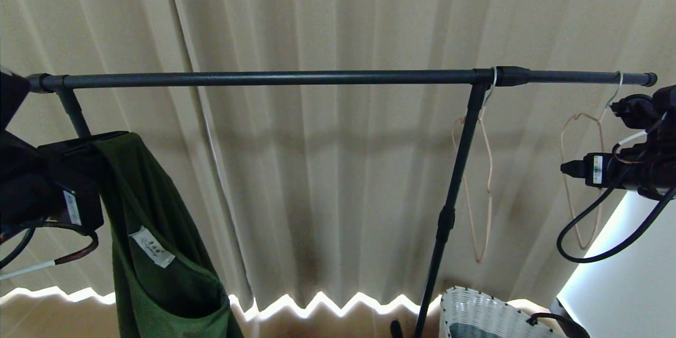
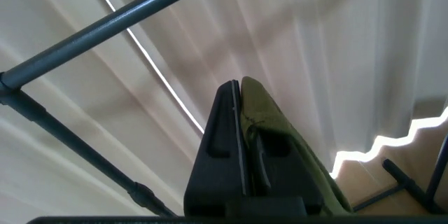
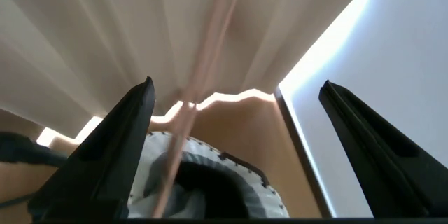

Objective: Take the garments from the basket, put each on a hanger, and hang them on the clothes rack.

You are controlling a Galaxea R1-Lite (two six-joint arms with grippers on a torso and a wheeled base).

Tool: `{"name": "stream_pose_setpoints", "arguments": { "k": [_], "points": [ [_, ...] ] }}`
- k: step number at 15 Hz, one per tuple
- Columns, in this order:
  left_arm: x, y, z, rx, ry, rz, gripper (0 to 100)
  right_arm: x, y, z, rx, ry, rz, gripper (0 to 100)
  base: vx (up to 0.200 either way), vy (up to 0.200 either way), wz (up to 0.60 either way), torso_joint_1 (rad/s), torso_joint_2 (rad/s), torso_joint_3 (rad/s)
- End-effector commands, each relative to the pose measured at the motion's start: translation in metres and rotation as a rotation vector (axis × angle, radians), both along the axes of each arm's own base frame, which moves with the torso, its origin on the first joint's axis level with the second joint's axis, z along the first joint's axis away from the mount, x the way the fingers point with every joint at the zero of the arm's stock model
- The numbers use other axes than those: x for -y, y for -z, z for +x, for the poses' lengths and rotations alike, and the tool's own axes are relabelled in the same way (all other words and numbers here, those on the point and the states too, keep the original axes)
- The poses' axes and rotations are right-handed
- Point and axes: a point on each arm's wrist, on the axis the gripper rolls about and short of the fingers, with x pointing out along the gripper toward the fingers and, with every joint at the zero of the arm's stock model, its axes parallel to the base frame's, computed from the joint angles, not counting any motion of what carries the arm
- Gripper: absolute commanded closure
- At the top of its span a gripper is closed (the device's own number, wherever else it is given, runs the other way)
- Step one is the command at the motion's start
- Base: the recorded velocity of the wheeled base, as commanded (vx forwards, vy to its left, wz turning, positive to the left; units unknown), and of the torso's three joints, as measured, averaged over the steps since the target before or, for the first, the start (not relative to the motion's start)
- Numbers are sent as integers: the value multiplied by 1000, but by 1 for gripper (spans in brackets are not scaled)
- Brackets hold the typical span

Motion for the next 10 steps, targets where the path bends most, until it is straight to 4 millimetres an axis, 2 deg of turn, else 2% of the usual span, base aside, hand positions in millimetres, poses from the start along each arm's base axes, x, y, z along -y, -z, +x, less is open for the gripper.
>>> {"name": "stream_pose_setpoints", "arguments": {
  "k": [1,7,10],
  "points": [
    [0,0,-1,2,-1,-1,100,-3,-1,0,2,-7,-1,100,0,0,0,0,0,0],
    [-1,-2,-4,13,0,-4,100,-3,-3,-3,8,-6,-2,100,0,0,0,0,0,0],
    [-1,-1,-4,11,0,-3,100,-2,-8,-14,29,-10,-5,100,0,0,0,0,0,0]
  ]
}}
